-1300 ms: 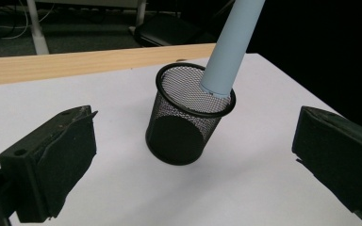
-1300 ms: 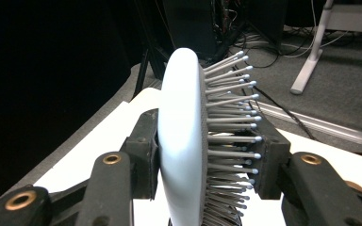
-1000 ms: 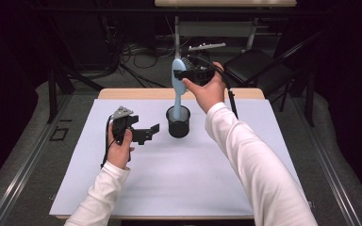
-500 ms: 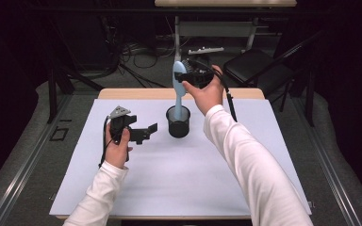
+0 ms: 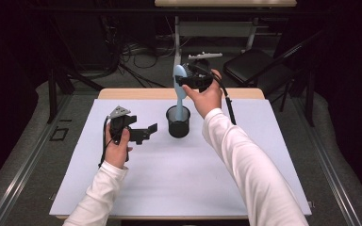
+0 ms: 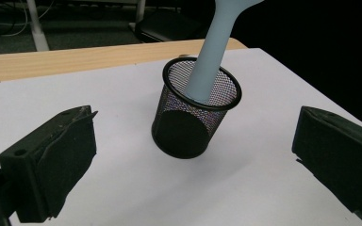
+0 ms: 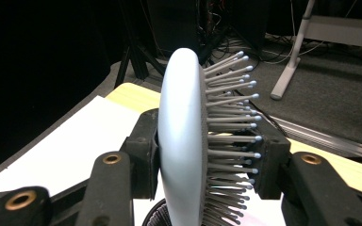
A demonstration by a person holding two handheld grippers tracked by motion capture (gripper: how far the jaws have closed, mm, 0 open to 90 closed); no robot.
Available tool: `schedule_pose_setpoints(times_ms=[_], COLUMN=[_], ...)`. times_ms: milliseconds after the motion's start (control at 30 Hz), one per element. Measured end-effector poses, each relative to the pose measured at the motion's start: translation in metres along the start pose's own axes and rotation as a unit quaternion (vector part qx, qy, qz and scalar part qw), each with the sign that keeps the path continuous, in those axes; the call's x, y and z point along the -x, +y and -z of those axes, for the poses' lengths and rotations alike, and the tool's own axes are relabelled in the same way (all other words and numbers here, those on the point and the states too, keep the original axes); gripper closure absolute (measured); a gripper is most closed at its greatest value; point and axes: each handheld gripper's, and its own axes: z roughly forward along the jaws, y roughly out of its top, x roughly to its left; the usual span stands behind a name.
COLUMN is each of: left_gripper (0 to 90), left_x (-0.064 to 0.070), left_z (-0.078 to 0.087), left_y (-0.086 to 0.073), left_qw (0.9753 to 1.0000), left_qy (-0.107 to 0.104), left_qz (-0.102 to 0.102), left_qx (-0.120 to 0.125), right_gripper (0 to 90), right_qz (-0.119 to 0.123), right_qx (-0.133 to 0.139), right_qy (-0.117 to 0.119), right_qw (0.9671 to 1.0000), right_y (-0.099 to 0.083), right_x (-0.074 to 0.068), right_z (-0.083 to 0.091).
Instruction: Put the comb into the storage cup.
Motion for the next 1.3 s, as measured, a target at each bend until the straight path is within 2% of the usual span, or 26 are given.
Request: schedule_pose_setpoints(times_ms=[433,867,1300], left_gripper=[0.5,0.4,0.5], left_x=[-0.002,-0.004,-0.004], left_z=[0.001,0.002,0.001], left_y=[-0.001,-0.001,-0.002], left_qw=[1.0000,1.0000,0.9999], left_qy=[0.004,0.007,0.008], left_qz=[0.004,0.006,0.007], left_qx=[-0.002,-0.001,-0.003], right_gripper=[52.3,52.2,52.1], right_qz=[0.006,0.037,0.031], right_qx=[0.002,-0.003,0.002], right_qy=[-0.004,-0.008,-0.008], right_qw=[1.0000,0.9993,0.9995], right_y=[-0.018,-0.036,-0.047], right_x=[0.000,-0.008,-0.008], right_z=[-0.011,-0.023,-0.029])
